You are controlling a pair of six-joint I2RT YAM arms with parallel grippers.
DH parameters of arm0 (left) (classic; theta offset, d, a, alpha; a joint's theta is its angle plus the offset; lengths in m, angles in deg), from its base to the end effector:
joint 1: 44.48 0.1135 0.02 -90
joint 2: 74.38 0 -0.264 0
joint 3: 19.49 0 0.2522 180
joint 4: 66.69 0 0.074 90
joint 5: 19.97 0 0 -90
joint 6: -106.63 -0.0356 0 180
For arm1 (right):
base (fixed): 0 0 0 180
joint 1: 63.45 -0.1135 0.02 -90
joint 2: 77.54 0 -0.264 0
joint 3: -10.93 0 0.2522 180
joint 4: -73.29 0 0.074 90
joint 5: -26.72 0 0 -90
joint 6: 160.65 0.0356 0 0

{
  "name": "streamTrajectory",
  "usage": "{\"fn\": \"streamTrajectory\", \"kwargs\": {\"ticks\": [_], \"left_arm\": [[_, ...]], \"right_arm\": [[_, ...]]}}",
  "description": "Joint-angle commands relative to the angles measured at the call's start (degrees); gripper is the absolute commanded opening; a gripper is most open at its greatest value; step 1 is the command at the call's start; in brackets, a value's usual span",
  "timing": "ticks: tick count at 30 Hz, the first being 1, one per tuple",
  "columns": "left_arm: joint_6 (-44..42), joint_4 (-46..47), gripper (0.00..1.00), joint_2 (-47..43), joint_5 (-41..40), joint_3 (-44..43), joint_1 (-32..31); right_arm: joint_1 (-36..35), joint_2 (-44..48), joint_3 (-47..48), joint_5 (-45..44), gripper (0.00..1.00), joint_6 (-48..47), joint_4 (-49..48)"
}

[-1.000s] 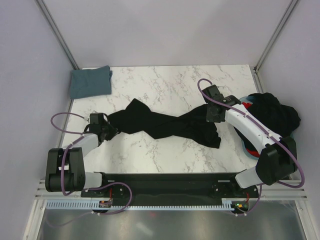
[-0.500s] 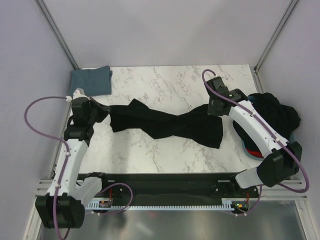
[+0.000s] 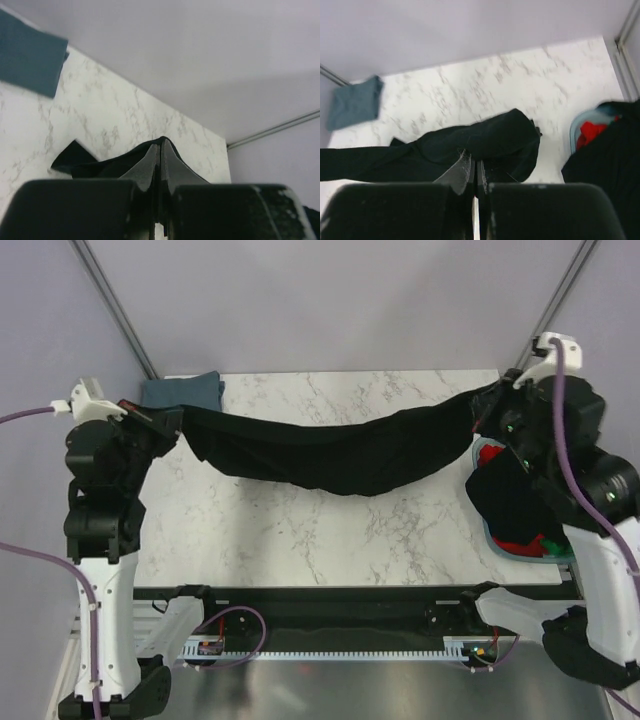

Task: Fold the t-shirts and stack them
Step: Flatten the tshirt out

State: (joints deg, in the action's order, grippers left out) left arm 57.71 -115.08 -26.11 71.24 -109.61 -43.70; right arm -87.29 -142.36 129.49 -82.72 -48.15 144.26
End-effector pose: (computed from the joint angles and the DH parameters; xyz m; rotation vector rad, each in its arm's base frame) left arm 0.1410 0.0012 0.4663 -0.5974 1.6071 -0.5437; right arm 0.1508 0.0537 0.5239 0.2114 1.8489 0.2445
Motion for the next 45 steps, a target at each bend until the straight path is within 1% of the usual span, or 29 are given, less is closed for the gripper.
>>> {"fn": "streamTrajectory", "kwargs": {"ticks": [1, 2, 3, 9, 11, 13, 17, 20, 23, 24, 26, 28, 29, 30, 31, 32, 33, 34, 35, 36, 37, 38, 39, 40, 41, 42, 43, 44, 45], "left_arm": [[-4.9, -0.7, 0.02, -1.0, -3.2, -10.8, -0.1], [-5.7, -0.7, 0.02, -1.0, -3.2, -12.9, -0.2], [-6.5, -0.7, 0.02, -0.9, -3.3, -17.2, -0.2], [-12.9, -1.0, 0.02, -0.1, -5.3, -31.5, -0.2], [-14.7, -1.0, 0.02, 0.3, -6.7, -33.8, -3.2], [-15.6, -1.0, 0.02, 0.5, -7.9, -36.2, -3.9], [-16.4, -0.6, 0.02, 1.9, -8.9, -39.3, -4.5], [-16.7, -0.3, 0.02, 4.5, -9.2, -40.6, -4.6], [-16.8, 0.0, 0.06, 9.3, -8.5, -40.4, -4.6], [-16.8, -0.3, 0.06, 12.0, -8.4, -40.3, -4.6], [-16.1, -1.6, 0.06, 15.3, -8.5, -39.8, -4.6], [-16.3, -2.3, 0.06, 19.9, -8.9, -38.9, -4.5], [-16.3, -2.0, 0.06, 21.2, -9.0, -36.6, -3.8], [-16.1, -1.8, 0.06, 22.9, -8.9, -35.3, -3.2], [-15.9, -1.5, 0.06, 26.1, -8.7, -33.8, -2.6], [-15.4, -0.5, 0.06, 28.2, -6.8, -30.2, -0.9], [-15.0, 0.3, 0.06, 30.1, -5.8, -28.3, 0.9], [-14.7, 1.1, 0.06, 32.0, -4.7, -26.2, 1.5], [-14.3, 2.1, 0.06, 37.4, -4.4, -22.8, 3.1], [-13.8, 2.6, 0.06, 39.9, -3.9, -21.2, 3.7], [-13.6, 2.6, 0.07, 43.5, -1.5, -20.4, 4.5], [-13.4, 1.5, 0.17, 50.1, 2.2, -20.1, 6.4], [-12.8, 1.2, 0.27, 54.4, 7.3, -20.1, 7.6], [-12.3, -0.4, 0.39, 58.1, 17.0, -21.0, 8.8], [-12.2, -2.6, 0.56, 64.3, 19.7, -23.4, 10.1], [-12.6, -5.4, 0.62, 65.6, 20.4, -23.7, 10.1], [-12.6, -5.4, 0.66, 65.7, 19.3, -22.9, 10.1], [-12.5, -4.8, 0.73, 64.7, 18.2, -19.7, 10.1], [-12.6, -2.7, 0.79, 61.8, 17.6, -17.7, 10.0]], "right_arm": [[0.2, 6.2, 3.6, 5.1, 0.0, -5.8, -7.3], [0.1, 7.4, 3.9, 6.3, 0.0, -6.4, -10.1], [0.1, 8.8, 4.0, 8.8, 0.0, -6.9, -11.6], [0.2, 18.8, 4.4, 11.3, 0.0, -11.5, -22.7], [0.1, 19.6, 6.2, 11.4, 0.0, -12.8, -24.8], [0.2, 19.0, 8.2, 12.0, 0.0, -13.4, -25.3], [0.3, 15.3, 15.9, 13.9, 0.0, -14.5, -25.9], [0.2, 11.0, 19.2, 11.6, 0.0, -15.2, -26.9], [0.2, 4.3, 20.9, 7.7, 0.0, -15.9, -27.2], [0.2, 0.3, 20.9, 3.8, 0.0, -16.6, -27.4], [0.2, -3.6, 19.8, -0.4, 0.0, -17.7, -28.5], [0.2, -9.5, 18.3, -5.8, 0.0, -19.1, -30.0], [0.3, -11.4, 16.5, -7.2, 0.0, -19.8, -32.1], [0.3, -15.2, 15.3, -8.7, 0.0, -20.6, -33.6], [0.6, -17.3, 14.1, -9.0, 0.0, -21.9, -35.0], [1.2, -19.4, 11.9, -9.3, 0.0, -21.9, -38.0], [1.9, -24.4, 11.3, -9.0, 0.0, -21.9, -39.2], [3.5, -27.4, 11.0, -8.6, 0.0, -21.4, -40.2], [4.1, -30.6, 11.6, -8.9, 0.0, -20.1, -41.5], [4.8, -37.5, 12.8, -9.1, 0.0, -19.2, -41.5], [5.9, -41.2, 16.1, -9.0, 0.02, -18.4, -41.4], [6.3, -44.7, 18.2, -8.5, 0.33, -17.4, -40.6], [6.3, -51.9, 21.0, -8.5, 0.58, -17.2, -39.4], [6.3, -55.6, 29.1, -8.8, 0.77, -16.9, -37.0], [6.3, -58.9, 33.5, -8.9, 0.96, -15.5, -30.5], [6.3, -63.2, 37.1, -9.0, 0.98, -14.9, -27.6], [5.8, -63.7, 38.3, -9.1, 0.98, -14.6, -25.8], [5.6, -62.8, 35.9, -9.6, 0.98, -14.5, -25.5], [5.3, -58.6, 31.9, -9.9, 0.98, -13.7, -26.6]]}}
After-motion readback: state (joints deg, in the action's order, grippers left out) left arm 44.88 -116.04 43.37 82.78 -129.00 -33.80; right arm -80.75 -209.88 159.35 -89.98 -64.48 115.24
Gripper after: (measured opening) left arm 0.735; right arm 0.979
